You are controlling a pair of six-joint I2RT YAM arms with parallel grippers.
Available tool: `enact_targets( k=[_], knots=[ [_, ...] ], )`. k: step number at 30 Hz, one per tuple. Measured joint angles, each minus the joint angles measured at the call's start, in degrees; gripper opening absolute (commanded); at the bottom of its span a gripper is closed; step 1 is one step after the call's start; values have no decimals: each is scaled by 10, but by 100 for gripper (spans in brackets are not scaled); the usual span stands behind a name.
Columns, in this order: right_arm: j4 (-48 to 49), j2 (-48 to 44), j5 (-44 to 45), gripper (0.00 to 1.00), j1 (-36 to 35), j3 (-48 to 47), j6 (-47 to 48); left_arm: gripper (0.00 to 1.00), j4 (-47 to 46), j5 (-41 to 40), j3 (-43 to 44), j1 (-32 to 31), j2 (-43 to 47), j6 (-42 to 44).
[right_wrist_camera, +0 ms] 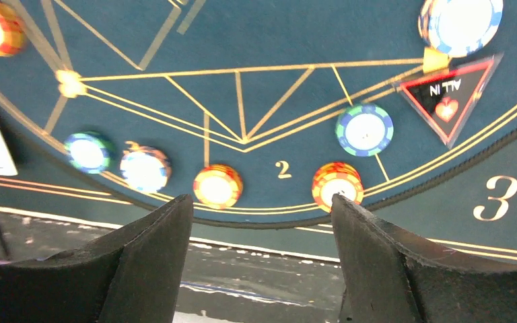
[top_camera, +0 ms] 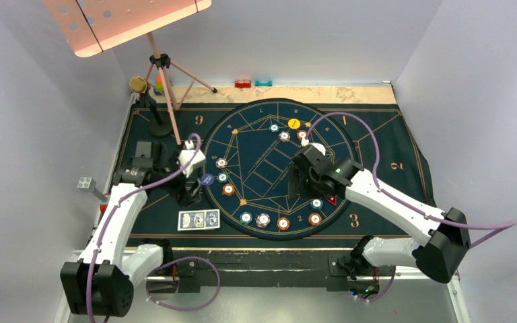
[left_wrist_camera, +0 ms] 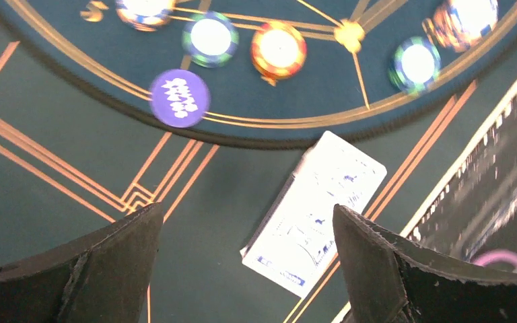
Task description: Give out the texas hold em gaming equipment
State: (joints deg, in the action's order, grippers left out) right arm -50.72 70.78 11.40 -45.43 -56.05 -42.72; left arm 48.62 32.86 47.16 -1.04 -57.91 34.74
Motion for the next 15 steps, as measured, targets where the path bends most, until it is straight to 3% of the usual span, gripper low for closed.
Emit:
enact_targets(
  k=[8,15],
  knots=[
    [-12,-3,7,80,0,-59,34,100,84,-24,-75,-60,14,181],
    [-17,-1,11,81,0,-59,45,100,88,-79,-127,-114,3,232]
  ],
)
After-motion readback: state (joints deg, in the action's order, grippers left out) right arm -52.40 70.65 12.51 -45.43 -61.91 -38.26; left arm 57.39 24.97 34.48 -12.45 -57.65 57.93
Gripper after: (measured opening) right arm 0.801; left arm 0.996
